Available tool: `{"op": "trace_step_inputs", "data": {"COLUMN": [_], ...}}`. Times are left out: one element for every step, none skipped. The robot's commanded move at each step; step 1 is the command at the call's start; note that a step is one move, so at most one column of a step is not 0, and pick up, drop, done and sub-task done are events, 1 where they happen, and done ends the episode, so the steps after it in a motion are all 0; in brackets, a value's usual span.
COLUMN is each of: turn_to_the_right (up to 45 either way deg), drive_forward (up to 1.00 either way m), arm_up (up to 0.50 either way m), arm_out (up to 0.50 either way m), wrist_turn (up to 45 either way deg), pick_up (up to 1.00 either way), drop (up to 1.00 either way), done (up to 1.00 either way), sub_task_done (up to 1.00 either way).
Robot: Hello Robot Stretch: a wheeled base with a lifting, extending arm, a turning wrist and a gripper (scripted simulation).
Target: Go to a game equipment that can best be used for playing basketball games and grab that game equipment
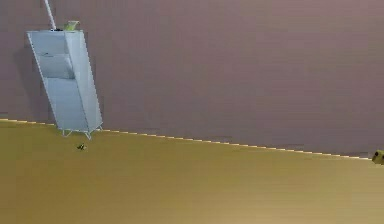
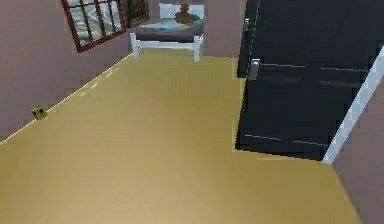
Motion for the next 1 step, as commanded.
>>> {"op": "trace_step_inputs", "data": {"turn_to_the_right": [-45.0], "drive_forward": [0.0], "arm_up": [0.0], "arm_out": [0.0], "wrist_turn": [0.0], "pick_up": [0.0], "drop": [0.0], "done": [0.0], "sub_task_done": [0.0]}}
